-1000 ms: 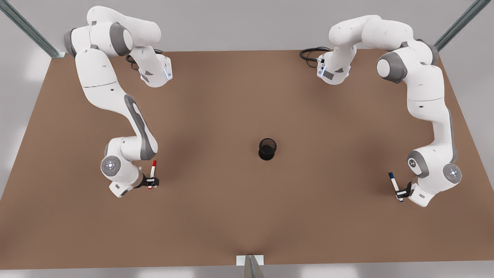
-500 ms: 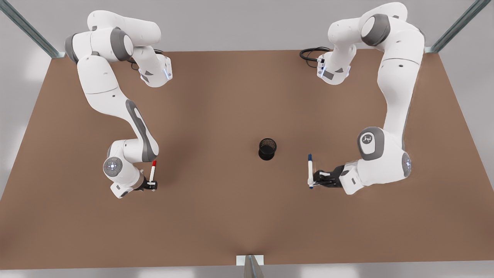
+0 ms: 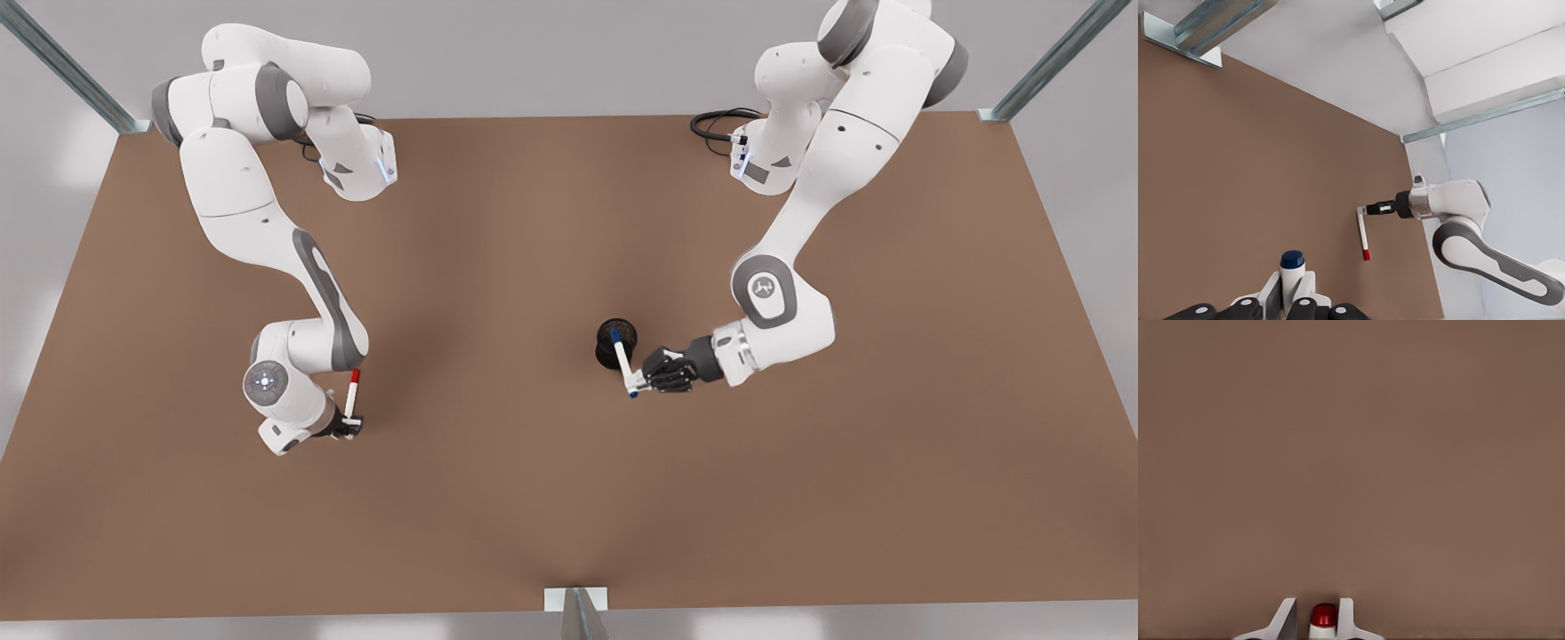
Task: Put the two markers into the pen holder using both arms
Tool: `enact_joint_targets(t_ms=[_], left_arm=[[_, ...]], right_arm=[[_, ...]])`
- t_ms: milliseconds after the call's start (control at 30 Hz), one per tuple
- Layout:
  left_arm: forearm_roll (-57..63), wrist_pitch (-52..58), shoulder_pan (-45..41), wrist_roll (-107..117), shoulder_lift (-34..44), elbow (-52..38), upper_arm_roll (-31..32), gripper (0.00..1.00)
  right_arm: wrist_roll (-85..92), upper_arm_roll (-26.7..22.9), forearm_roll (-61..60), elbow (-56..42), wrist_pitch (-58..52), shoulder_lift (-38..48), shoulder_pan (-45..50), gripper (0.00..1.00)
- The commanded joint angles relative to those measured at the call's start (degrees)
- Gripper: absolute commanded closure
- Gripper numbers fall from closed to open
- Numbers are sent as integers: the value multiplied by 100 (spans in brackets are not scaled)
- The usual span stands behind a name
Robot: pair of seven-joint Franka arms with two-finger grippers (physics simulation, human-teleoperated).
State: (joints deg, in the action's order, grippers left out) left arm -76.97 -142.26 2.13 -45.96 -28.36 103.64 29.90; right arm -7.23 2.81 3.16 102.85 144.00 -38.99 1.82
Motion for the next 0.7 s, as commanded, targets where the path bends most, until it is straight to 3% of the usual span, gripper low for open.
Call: enact_joint_targets(t_ms=[0, 233, 533, 667], left_arm=[[-230, -170, -19, -4571, -11, -2, -2, 79], [-248, -531, -283, -6065, -73, 130, 7, 79], [-380, -487, -292, -6188, 77, 789, 139, 79], [-388, -513, -292, -6557, 50, 789, 139, 78]], right_arm=[[-77, 0, 1, 16, -118, 23, 3, 60], [-77, 0, 1, 209, -162, 119, -6, 59], [-112, 9, 1, 253, -144, 93, 3, 60], [-112, 9, 1, 253, -144, 93, 12, 70]])
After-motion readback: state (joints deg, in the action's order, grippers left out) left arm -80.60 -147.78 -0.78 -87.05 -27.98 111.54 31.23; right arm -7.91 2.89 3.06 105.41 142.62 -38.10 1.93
